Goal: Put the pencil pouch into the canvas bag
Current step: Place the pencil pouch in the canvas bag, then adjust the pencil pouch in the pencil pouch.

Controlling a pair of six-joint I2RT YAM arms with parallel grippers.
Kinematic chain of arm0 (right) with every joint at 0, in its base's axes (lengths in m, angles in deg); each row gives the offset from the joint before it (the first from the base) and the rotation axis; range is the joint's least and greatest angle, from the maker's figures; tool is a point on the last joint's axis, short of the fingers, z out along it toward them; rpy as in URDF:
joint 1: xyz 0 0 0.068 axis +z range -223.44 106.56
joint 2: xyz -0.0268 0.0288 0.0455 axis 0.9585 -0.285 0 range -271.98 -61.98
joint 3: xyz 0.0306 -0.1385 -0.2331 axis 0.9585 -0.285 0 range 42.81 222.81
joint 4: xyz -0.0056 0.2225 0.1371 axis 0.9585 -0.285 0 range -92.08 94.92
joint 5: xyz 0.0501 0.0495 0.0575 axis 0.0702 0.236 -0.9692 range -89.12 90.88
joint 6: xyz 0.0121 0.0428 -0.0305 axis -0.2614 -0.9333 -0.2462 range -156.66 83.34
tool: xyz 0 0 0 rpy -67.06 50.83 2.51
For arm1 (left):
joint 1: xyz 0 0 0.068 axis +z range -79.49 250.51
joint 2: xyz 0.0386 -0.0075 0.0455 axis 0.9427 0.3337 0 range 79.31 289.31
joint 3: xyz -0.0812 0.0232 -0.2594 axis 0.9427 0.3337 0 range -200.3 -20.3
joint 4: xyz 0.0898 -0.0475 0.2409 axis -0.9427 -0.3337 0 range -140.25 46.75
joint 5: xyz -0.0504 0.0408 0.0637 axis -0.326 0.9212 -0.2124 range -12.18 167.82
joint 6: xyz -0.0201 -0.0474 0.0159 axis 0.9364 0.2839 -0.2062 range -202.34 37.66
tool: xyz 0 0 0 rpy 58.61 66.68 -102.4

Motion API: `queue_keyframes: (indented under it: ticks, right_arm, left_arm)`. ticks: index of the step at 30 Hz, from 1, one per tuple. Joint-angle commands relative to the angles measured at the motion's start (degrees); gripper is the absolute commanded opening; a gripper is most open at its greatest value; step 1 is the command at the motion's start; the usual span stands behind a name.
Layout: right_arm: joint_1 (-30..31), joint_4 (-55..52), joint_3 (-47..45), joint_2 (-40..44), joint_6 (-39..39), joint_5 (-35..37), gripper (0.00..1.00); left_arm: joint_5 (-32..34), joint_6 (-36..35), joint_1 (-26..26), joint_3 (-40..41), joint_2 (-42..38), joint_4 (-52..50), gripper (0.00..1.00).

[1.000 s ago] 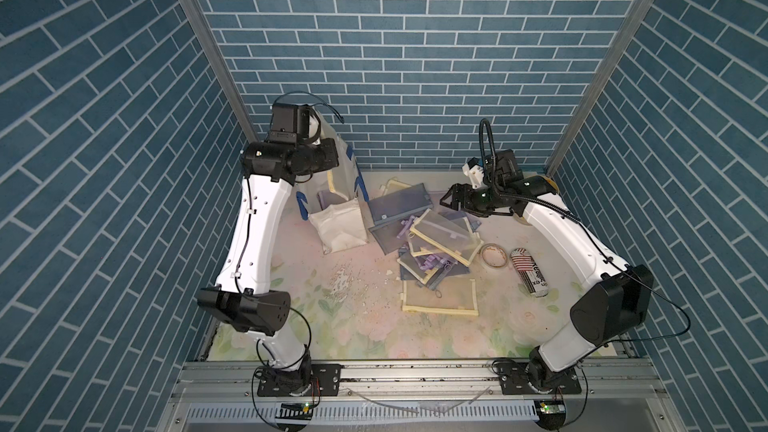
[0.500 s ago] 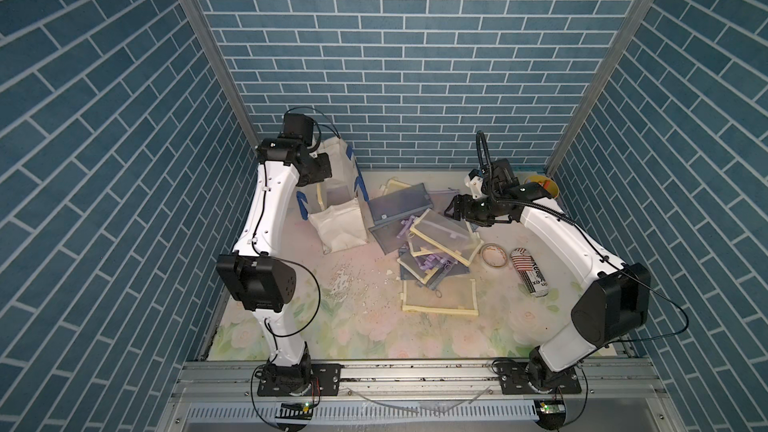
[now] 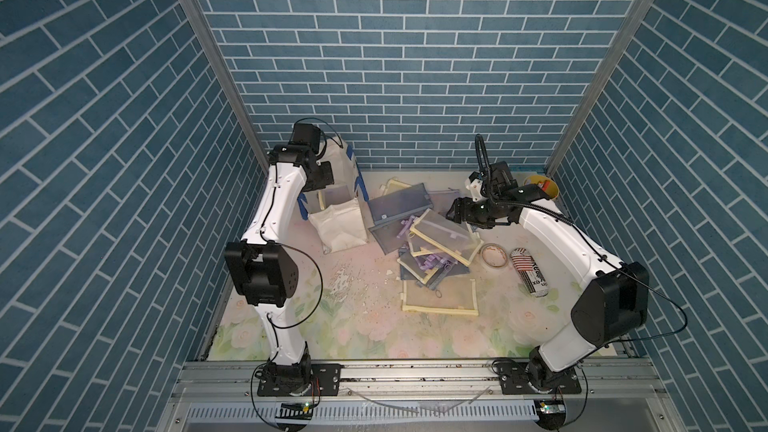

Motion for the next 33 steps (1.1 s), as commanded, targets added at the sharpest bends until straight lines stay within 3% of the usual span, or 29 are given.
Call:
queue_keyframes:
  ticks: [1, 6, 12, 13, 16, 21, 28, 33]
  right_arm:
    - [-0.10, -0.64, 1.16, -1.18, 1.35, 1.52, 0.77]
    - [-0.11, -1.14, 2.11, -2.49, 1.42, 1.96, 0.77]
    - [-0.32, -2.53, 3.88, -3.73, 2.96, 2.93, 0.77]
    - [-0.36, -2.86, 4.20, -4.18, 3.39, 2.93, 0.77]
    - [-0.79, -3.74, 5.68, -5.61, 4.73, 2.71, 0.77]
    - [-2.49, -3.97, 7.98, -9.03, 6.24, 1.34, 0.77]
    - [-6.09, -3.22, 9.59, -15.30, 7.26, -2.39, 0.77]
    - [-7.34, -3.10, 10.46, -19.30, 8.66, -4.05, 0.77]
  left_arm:
    - [2.70, -0.16, -0.13, -0.42, 1.29, -0.64, 0.03]
    - [3.31, -0.45, -0.12, -1.36, 3.50, -0.23, 0.07]
    - [4.77, -0.71, -0.54, -5.19, 4.21, -2.75, 0.56]
    - [4.89, -0.73, -0.87, -5.59, 3.70, -2.95, 0.61]
    - [5.26, -1.07, -3.23, -6.61, 1.74, -4.01, 0.64]
    - [6.60, -1.00, -11.39, -2.86, -4.85, -3.98, 0.66]
    - [-5.47, 4.50, -25.34, 9.72, -12.34, 1.37, 0.73]
    - [-12.91, 10.24, -34.12, 21.12, -13.09, 11.44, 0.77]
